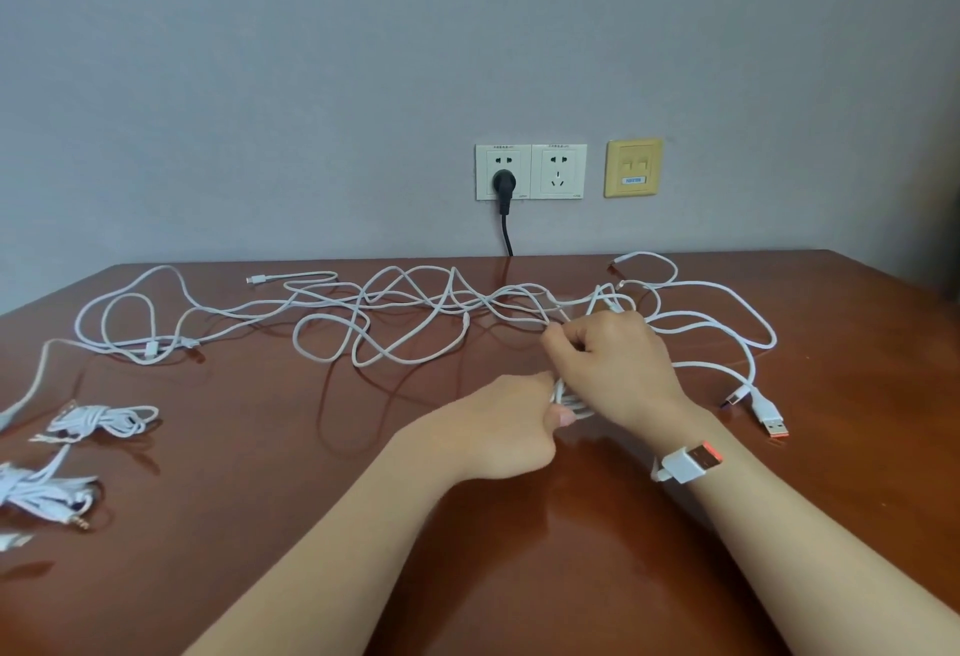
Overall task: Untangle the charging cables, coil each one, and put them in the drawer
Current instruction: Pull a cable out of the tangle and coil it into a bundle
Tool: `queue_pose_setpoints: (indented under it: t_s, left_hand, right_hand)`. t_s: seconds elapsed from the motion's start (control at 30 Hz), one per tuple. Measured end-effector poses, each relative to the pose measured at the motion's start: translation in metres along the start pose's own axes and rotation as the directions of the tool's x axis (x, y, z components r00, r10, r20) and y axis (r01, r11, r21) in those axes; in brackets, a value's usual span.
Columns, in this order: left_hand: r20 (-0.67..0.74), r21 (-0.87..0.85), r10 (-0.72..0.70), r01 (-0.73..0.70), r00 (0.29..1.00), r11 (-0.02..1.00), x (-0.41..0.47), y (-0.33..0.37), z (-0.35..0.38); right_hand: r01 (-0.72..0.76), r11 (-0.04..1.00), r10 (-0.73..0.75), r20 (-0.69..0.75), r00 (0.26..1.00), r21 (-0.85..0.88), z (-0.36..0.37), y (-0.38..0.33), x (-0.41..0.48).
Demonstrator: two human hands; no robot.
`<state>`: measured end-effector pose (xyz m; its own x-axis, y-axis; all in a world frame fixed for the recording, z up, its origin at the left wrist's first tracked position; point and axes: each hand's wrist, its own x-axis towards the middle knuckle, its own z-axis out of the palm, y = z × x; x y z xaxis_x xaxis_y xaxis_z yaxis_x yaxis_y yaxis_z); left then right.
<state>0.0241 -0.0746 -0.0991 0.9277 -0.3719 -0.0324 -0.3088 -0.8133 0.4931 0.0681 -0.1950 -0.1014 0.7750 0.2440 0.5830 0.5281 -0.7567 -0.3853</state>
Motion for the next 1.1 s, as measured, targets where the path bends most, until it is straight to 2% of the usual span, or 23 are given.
queue_pose_setpoints:
  t_s: [0.1, 0.2, 0.33, 0.47, 0.57, 0.63, 0.67, 0.7, 0.77, 0.83, 0.93, 0.97, 1.03, 1.1]
  left_hand:
    - [-0.018, 0.001, -0.011, 0.011, 1.000, 1.000, -0.001, 0.000, 0.000]
    - [0.047, 0.020, -0.008, 0.007, 0.999, 1.000, -0.003, 0.003, 0.001]
    - [0.178, -0.260, 0.116, -0.067, 0.977, 0.963, -0.004, 0.011, 0.005]
    - [0.217, -0.335, 0.211, -0.131, 0.953, 0.933, -0.006, 0.013, 0.009]
    - [0.157, -0.438, 0.238, -0.149, 0.958, 0.886, -0.007, 0.011, 0.010]
    - [0.016, -0.564, 0.249, -0.197, 0.968, 0.802, -0.007, 0.010, 0.009]
    - [-0.082, -0.610, 0.233, -0.233, 0.969, 0.757, -0.005, 0.007, 0.008]
    - [-0.174, -0.648, 0.200, -0.265, 0.964, 0.714, -0.002, 0.003, 0.007]
    - [-0.295, -0.684, 0.115, -0.294, 0.949, 0.668, 0.002, -0.004, 0.003]
    - [-0.359, -0.660, 0.076, -0.311, 0.930, 0.684, 0.004, -0.007, 0.000]
    - [-0.417, -0.664, -0.030, -0.281, 0.909, 0.692, 0.007, -0.012, 0.001]
    - [-0.440, -0.639, -0.059, -0.267, 0.896, 0.721, 0.008, -0.013, 0.001]
    - [-0.495, -0.496, -0.077, -0.209, 0.865, 0.843, 0.009, -0.017, 0.005]
    - [-0.551, -0.368, -0.128, -0.102, 0.825, 0.924, 0.011, -0.023, 0.005]
  right_hand:
    - [0.087, 0.996, -0.090, 0.094, 0.992, 0.036, -0.006, 0.006, 0.004]
    - [0.112, 0.977, -0.142, 0.162, 0.977, 0.180, -0.013, 0.013, 0.009]
    - [0.034, 0.915, -0.122, 0.197, 0.973, 0.401, -0.016, 0.012, 0.010]
    - [-0.103, 0.822, -0.112, 0.336, 0.935, 0.560, -0.009, 0.011, 0.007]
    - [-0.239, 0.710, -0.004, 0.343, 0.939, 0.663, 0.000, 0.009, 0.008]
    - [-0.313, 0.596, 0.124, 0.300, 0.946, 0.739, 0.000, 0.009, 0.012]
    - [-0.314, 0.594, 0.155, 0.278, 0.948, 0.740, -0.001, 0.010, 0.012]
    - [-0.282, 0.642, 0.150, 0.244, 0.958, 0.713, -0.003, 0.008, 0.011]
    - [-0.155, 0.729, 0.051, 0.172, 0.984, 0.667, -0.004, 0.005, 0.006]
    - [-0.074, 0.788, -0.003, 0.125, 0.992, 0.611, -0.001, 0.000, 0.002]
    - [-0.004, 0.903, -0.037, 0.088, 0.995, 0.430, 0.007, -0.003, 0.003]
    - [-0.026, 0.927, -0.012, 0.098, 0.995, 0.373, 0.007, -0.003, 0.003]
    - [-0.092, 0.950, 0.044, 0.165, 0.985, 0.298, 0.007, -0.003, 0.005]
    - [-0.131, 0.970, 0.078, 0.249, 0.965, 0.205, 0.010, -0.004, 0.004]
